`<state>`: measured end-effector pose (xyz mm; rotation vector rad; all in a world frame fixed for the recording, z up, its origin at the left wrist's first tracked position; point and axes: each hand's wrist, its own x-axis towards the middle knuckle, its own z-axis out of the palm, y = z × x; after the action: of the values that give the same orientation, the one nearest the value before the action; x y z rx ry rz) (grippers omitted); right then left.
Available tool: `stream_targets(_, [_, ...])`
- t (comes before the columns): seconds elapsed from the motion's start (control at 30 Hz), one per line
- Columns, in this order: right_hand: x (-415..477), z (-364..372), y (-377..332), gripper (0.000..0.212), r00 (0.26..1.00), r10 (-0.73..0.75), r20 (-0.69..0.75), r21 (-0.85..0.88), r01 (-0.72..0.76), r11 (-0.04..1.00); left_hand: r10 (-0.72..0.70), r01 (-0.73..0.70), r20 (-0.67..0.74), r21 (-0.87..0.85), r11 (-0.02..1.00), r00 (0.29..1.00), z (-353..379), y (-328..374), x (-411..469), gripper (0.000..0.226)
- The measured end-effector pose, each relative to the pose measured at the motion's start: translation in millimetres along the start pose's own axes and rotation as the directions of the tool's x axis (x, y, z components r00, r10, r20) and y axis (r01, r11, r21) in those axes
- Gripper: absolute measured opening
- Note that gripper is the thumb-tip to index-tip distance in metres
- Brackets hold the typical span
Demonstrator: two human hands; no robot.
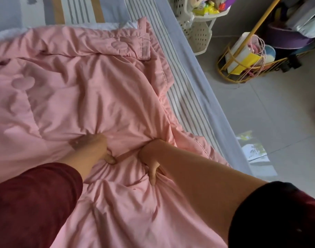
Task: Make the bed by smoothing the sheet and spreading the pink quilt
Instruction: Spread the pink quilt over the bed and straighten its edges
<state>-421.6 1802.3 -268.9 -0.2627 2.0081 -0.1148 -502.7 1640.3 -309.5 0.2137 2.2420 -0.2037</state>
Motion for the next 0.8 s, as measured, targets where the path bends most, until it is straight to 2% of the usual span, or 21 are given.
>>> stream_targets(0.03, [-6.0, 6.3, 2.1, 0.031, 0.999, -0.021, -0.038, -0.007, 0.021, 1.0, -0.028, 0.028, -0.014, 0.004, 1.0, 1.0, 9.1, -1.6, 6.6, 0.147])
stream_targets(0.07, [-10.0, 12.0, 5.5, 0.037, 0.988, -0.004, -0.153, 0.066, 0.014, 0.998, -0.041, 0.042, -0.02, 0.014, 0.999, 0.999, 12.8, -2.4, 10.9, 0.153])
stream_targets(0.1, [-14.5, 15.6, 11.1, 0.044, 0.952, 0.05, -0.303, 0.165, 0.0, 0.986, -0.068, 0.068, -0.01, 0.013, 0.998, 0.998, 16.1, -3.7, 13.4, 0.149])
stream_targets(0.13, [-17.1, 17.4, 15.8, 0.05, 0.879, 0.16, -0.448, 0.294, -0.024, 0.956, -0.086, 0.086, 0.007, 0.029, 0.996, 0.996, 14.8, -2.9, 10.6, 0.139])
stream_targets(0.17, [-18.5, 17.0, 22.9, 0.05, 0.758, 0.286, -0.587, 0.389, -0.046, 0.92, -0.096, 0.095, 0.011, 0.043, 0.995, 0.995, 11.7, -1.7, 6.9, 0.131])
stream_targets(0.2, [-18.4, 13.1, 30.5, 0.046, 0.605, 0.407, -0.684, 0.456, -0.081, 0.886, -0.107, 0.107, 0.006, 0.06, 0.992, 0.994, 11.1, -0.3, 7.7, 0.128])
stream_targets(0.23, [-17.4, 9.3, 40.8, 0.038, 0.474, 0.515, -0.714, 0.526, -0.123, 0.842, -0.109, 0.109, 0.0, 0.074, 0.991, 0.994, 10.9, 3.7, 6.4, 0.129])
stream_targets(0.27, [-18.4, 2.8, 50.6, 0.031, 0.397, 0.6, -0.694, 0.594, -0.155, 0.789, -0.108, 0.108, -0.003, 0.081, 0.991, 0.994, 11.2, 5.7, 7.5, 0.131])
stream_targets(0.33, [-14.7, -4.9, 64.8, 0.026, 0.386, 0.736, -0.557, 0.743, -0.164, 0.649, -0.12, 0.12, -0.001, 0.088, 0.989, 0.993, 9.4, 7.8, 2.8, 0.128])
stream_targets(0.4, [-9.7, 0.2, 76.2, 0.032, 0.463, 0.809, -0.363, 0.858, -0.173, 0.484, -0.122, 0.124, -0.035, 0.088, 0.988, 0.992, 5.6, 14.3, -8.6, 0.117])
stream_targets(0.43, [-6.1, 4.9, 79.3, 0.035, 0.51, 0.808, -0.295, 0.88, -0.185, 0.438, -0.119, 0.123, -0.05, 0.095, 0.988, 0.992, 5.0, 15.5, -11.8, 0.11])
stream_targets(0.53, [-1.3, 14.1, 83.3, 0.04, 0.574, 0.765, -0.293, 0.89, -0.129, 0.437, -0.146, 0.153, -0.068, 0.119, 0.981, 0.987, 3.3, 18.4, -16.4, 0.1])
stream_targets(0.63, [-1.7, 22.0, 84.8, 0.036, 0.64, 0.704, -0.308, 0.89, -0.068, 0.451, -0.208, 0.214, -0.052, 0.16, 0.964, 0.977, 0.3, 29.7, -25.0, 0.119])
stream_targets(0.67, [-3.3, 23.6, 84.0, 0.035, 0.638, 0.698, -0.324, 0.878, -0.072, 0.474, -0.217, 0.227, -0.074, 0.168, 0.959, 0.973, -0.1, 35.1, -28.8, 0.121])
stream_targets(0.7, [-6.1, 23.1, 84.4, 0.034, 0.607, 0.71, -0.356, 0.871, -0.058, 0.487, -0.206, 0.225, -0.119, 0.173, 0.959, 0.971, 0.7, 41.3, -33.5, 0.117])
stream_targets(0.73, [-11.7, 19.4, 86.2, 0.03, 0.53, 0.743, -0.409, 0.876, -0.002, 0.483, -0.162, 0.193, -0.186, 0.165, 0.967, 0.969, 1.3, 47.3, -35.9, 0.105])
stream_targets(0.77, [-19.2, 13.1, 91.0, 0.025, 0.407, 0.792, -0.455, 0.883, 0.091, 0.46, -0.1, 0.138, -0.268, 0.123, 0.983, 0.958, 2.9, 52.8, -38.2, 0.085])
stream_targets(0.8, [-27.8, 4.2, 102.0, 0.019, 0.249, 0.844, -0.476, 0.878, 0.2, 0.436, -0.045, 0.066, -0.358, 0.046, 0.997, 0.932, 2.8, 58.6, -37.9, 0.066])
